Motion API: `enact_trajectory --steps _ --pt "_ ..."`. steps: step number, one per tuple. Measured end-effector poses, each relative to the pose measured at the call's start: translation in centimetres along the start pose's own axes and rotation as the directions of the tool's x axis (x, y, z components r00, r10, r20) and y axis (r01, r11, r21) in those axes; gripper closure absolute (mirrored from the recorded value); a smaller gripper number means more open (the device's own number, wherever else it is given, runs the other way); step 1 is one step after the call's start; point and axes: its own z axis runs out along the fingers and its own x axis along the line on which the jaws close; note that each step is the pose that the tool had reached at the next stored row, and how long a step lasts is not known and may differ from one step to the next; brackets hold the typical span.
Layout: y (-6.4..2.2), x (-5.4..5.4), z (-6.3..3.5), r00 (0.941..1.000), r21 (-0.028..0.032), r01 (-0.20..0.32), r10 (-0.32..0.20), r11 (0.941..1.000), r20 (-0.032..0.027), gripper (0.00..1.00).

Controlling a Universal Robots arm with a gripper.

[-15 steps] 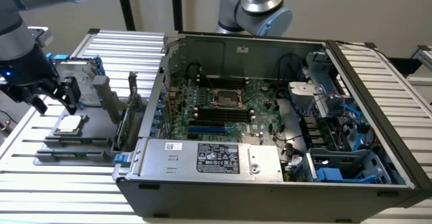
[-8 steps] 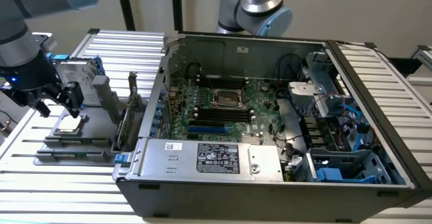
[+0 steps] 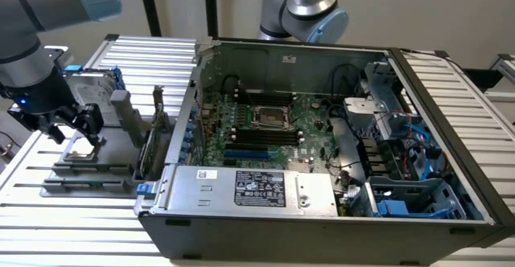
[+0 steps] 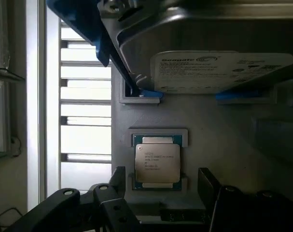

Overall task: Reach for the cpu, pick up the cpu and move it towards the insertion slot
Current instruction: 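Pick up the cpu and move it towards the insertion slot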

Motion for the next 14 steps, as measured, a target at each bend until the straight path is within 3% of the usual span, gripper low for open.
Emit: enact_trajectory --steps 14 --pt "0.11 0.0 1.2 0.9999 -0.0001 -0.015 0.015 0.9999 0.0005 0.29"
